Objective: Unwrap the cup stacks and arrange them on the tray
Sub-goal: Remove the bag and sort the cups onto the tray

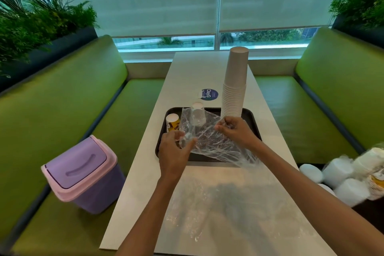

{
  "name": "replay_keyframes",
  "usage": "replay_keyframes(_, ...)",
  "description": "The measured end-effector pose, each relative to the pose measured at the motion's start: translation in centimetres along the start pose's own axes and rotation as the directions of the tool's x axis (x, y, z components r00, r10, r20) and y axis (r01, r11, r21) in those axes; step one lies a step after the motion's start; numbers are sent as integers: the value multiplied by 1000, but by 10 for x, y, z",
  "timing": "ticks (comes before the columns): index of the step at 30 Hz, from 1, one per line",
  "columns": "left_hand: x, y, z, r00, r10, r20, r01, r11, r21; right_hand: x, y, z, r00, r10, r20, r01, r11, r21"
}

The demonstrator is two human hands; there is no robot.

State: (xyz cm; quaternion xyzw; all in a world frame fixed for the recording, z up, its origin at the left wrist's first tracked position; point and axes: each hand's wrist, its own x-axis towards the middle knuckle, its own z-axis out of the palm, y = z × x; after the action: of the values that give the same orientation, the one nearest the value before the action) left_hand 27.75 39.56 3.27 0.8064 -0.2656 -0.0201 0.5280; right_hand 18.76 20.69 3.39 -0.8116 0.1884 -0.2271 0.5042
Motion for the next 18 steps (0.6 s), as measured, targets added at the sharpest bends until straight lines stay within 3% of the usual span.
replay_keyframes(5, 16, 6, -6, 993, -47, -111, 23, 979, -205, 5, -3, -13, 1000, -10, -9, 10, 1000, -30)
replay_keyframes(8, 28, 8, -9, 989, -61, -132, 19, 953, -301, 10, -12, -22, 993, 67, 98, -66, 998, -18)
replay_keyframes(10, 31, 11, -9, 992, -31, -122, -11, 944, -330, 13, -24, -27, 978, 134, 161, -146, 987, 63)
replay_keyframes(13, 33, 22, -5, 993, 14, -113, -54, 933, -355, 22, -51, -29, 986, 70, 153, -89, 989, 122)
replay_keyframes(18, 36, 36, 2, 992, 84, -98, -114, 925, -362, 48, -83, -29, 988, 106, 114, -109, 994, 23)
